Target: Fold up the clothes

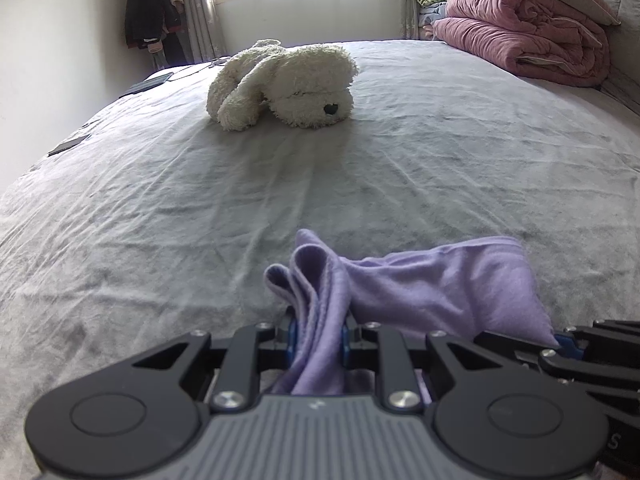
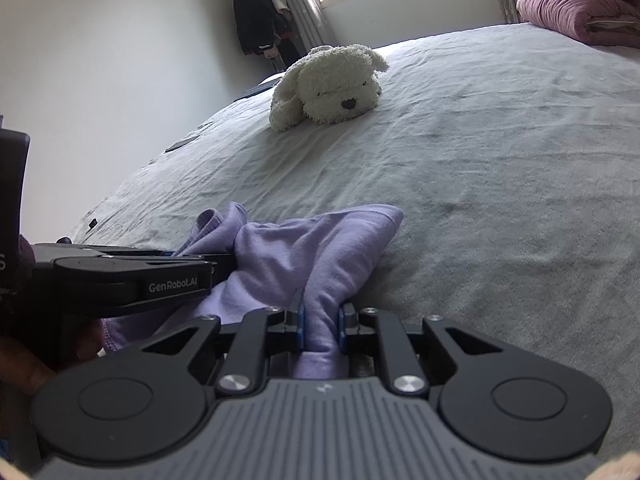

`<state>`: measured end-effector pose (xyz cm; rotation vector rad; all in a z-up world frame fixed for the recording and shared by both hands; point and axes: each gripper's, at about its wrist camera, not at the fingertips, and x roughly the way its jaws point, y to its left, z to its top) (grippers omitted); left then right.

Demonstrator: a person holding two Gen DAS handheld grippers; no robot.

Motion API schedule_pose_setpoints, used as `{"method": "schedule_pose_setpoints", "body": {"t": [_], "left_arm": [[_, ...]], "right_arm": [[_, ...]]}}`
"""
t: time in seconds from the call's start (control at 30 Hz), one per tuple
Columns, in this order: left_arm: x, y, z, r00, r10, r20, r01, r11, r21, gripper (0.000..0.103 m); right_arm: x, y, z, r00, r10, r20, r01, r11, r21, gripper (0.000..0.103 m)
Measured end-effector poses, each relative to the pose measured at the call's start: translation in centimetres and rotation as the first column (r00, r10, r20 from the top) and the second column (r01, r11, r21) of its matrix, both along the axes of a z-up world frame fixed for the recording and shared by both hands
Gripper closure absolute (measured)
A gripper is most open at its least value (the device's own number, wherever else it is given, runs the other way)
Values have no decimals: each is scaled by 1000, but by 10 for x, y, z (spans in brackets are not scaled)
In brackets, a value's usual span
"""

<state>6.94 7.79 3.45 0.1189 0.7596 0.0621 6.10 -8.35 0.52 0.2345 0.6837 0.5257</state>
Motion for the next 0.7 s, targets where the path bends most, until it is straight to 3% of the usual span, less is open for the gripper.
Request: {"method": "schedule_pose_setpoints", "body": {"t": [0.4,0.7], "left_arm": [[-6,-14,-4,999,-23,25,20,994,110,83],[1,-17,0,999,37,24,-38,997,69,84]], "right_arm": [[8,-1,8,999,30,-43,-33,998,-50,88],[15,-2,13,996,80,-42,-84,992,-95,88]]}}
